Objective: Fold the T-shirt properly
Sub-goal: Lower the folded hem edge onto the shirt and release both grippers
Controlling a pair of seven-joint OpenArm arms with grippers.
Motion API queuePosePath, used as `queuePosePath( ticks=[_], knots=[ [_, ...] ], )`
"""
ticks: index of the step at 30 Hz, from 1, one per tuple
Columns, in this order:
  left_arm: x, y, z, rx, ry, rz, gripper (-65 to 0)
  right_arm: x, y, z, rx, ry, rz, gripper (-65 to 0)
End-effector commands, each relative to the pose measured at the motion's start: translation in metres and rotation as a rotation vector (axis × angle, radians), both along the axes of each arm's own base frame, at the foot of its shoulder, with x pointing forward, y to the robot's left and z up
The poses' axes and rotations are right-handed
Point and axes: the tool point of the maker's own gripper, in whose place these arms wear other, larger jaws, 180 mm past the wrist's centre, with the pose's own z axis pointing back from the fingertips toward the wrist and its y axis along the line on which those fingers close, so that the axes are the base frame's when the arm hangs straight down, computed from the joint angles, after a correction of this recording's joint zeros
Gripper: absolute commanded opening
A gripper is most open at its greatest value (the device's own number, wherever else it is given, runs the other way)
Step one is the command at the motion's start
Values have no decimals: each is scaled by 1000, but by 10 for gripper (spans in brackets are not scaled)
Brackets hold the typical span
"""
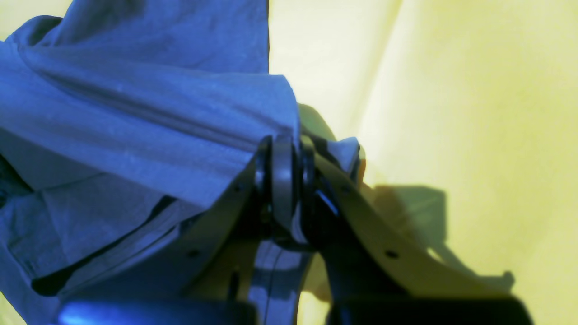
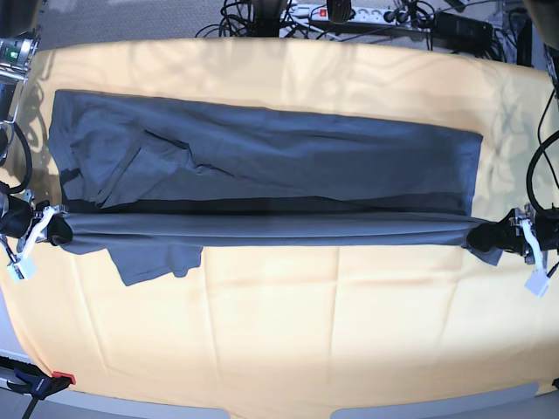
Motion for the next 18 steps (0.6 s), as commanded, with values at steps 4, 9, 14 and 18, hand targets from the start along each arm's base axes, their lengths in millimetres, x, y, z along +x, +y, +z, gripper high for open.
queuePosePath(
  ticks=[4,9,14,18],
  knots=[
    [-7,7,4,28,-24,-19,-650,8,-14,21,-36,-47,-13,-650],
    [-28,5,-23,33,46,-33,-650,7,-14,20,-39,-39,-12,-650],
    [-37,5,-33,32,78,-34,-650,6,-15,19,-41,-31,-12,-650],
    [-39,5,-35,32,84,-34,-650,3,-16,15,-43,-21,-12,-650]
  ],
)
